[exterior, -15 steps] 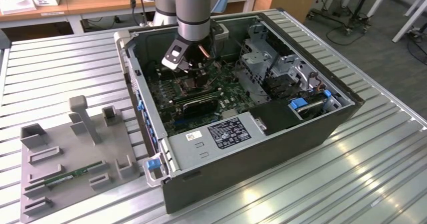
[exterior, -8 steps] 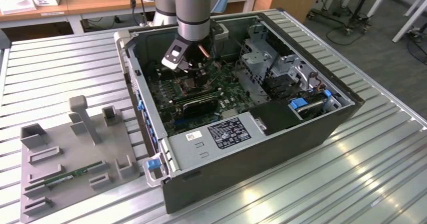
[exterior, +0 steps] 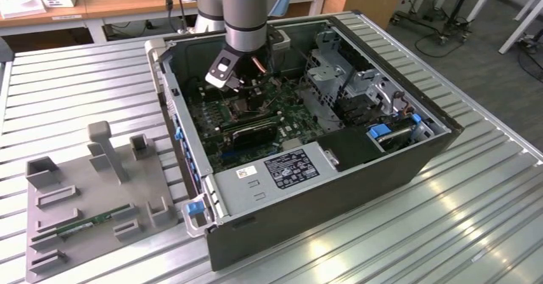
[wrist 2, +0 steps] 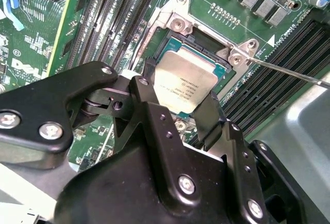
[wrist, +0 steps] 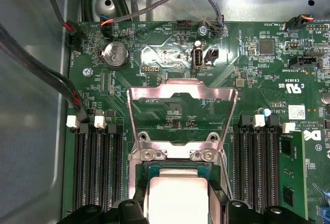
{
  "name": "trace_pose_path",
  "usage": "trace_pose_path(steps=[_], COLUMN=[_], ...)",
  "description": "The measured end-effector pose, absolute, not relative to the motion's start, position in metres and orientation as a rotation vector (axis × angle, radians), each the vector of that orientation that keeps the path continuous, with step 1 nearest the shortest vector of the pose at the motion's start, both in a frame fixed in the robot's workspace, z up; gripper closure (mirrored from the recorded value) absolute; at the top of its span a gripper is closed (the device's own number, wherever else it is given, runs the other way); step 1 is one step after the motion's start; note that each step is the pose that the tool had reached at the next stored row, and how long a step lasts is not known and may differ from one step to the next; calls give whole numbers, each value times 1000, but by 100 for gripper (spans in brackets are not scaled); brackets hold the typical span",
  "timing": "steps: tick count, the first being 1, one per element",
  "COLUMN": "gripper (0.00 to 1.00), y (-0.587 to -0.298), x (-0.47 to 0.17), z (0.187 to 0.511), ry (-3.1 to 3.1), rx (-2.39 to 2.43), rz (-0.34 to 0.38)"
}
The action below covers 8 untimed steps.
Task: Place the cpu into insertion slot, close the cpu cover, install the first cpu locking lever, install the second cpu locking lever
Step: 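Place the cpu into insertion slot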
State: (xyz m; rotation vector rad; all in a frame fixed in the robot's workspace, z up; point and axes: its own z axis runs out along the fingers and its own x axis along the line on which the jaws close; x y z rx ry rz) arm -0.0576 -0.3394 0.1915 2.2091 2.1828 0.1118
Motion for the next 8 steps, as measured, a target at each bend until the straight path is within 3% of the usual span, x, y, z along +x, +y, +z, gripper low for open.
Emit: trace_pose_path(steps=[8], gripper=[46], y=[-339], x=[-58], z=[191], ry=[2182], rx=[2210], rz=[112])
